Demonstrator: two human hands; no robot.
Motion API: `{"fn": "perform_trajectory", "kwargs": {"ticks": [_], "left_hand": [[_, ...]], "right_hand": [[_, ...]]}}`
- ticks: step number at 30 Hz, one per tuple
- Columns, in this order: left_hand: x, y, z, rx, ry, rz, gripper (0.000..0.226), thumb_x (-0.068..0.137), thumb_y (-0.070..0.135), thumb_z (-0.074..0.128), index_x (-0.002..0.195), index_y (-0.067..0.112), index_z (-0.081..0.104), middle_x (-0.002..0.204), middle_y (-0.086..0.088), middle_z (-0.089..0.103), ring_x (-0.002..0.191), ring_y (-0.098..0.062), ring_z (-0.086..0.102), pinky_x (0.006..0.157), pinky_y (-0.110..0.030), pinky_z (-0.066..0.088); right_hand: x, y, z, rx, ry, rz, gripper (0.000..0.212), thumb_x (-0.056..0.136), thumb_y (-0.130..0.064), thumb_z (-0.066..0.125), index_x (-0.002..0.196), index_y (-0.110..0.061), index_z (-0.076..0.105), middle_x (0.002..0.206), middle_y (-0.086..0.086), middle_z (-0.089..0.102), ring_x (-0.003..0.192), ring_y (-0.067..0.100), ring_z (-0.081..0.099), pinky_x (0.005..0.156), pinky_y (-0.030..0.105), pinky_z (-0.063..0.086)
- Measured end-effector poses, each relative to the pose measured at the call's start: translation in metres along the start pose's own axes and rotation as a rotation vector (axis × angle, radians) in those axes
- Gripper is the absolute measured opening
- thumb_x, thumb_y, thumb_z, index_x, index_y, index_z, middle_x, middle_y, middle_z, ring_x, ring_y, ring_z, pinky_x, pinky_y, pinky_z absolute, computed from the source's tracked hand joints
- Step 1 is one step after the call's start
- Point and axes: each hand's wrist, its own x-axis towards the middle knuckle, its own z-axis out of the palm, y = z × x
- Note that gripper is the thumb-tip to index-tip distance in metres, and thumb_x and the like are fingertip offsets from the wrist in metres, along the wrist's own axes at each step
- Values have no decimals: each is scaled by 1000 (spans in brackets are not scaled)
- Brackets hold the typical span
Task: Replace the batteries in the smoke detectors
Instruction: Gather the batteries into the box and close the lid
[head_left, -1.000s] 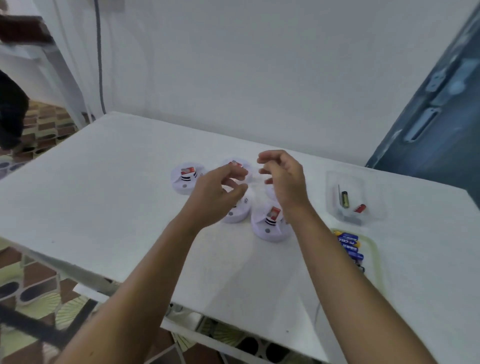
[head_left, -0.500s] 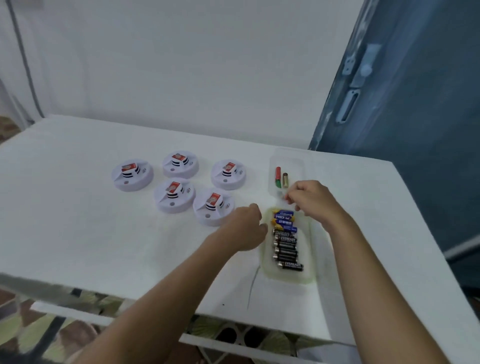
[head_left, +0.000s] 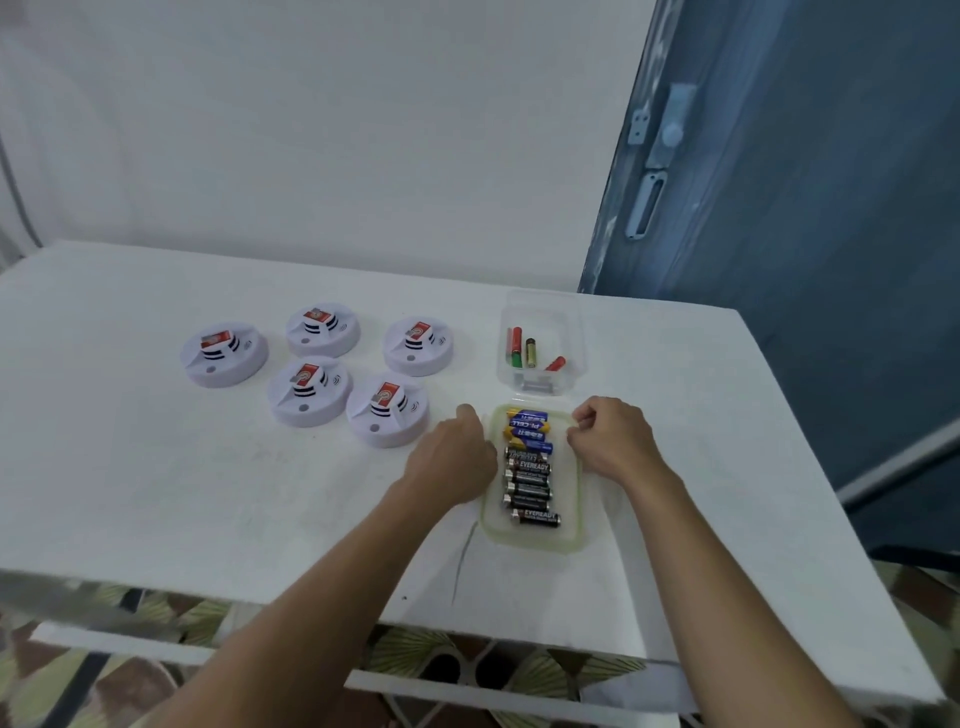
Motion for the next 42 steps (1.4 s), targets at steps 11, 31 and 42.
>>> {"fn": "perform_trajectory", "kwargs": {"ticks": [11, 31, 42], "left_hand": [[-4, -10, -10, -420, -98, -87, 18, 95, 23, 47, 107, 10, 51, 98, -11, 61, 82, -25, 59, 72, -37, 51], [-5, -22, -41, -848, -109, -110, 15, 95, 13, 46, 105, 2, 52, 65, -13, 59, 49, -25, 54, 46, -33, 38], [-1, -26, -53, -919, -35, -114, 17, 97, 8, 44, 105, -4, 54, 67, -11, 57, 43, -17, 53, 35, -25, 39]], "right_hand": [[-8, -21, -1, 118, 132, -30, 17, 79, -14, 68, 93, -6, 70, 89, 6, 70, 89, 25, 65, 74, 31, 51], [4, -48, -20, 461, -12, 3, 10, 81, -20, 68, 84, -11, 70, 88, -1, 70, 65, 11, 64, 46, 20, 46], [41, -41, -3, 542, 109, 163, 52, 90, -41, 62, 136, -20, 52, 119, -8, 58, 96, 25, 68, 55, 29, 54]]}}
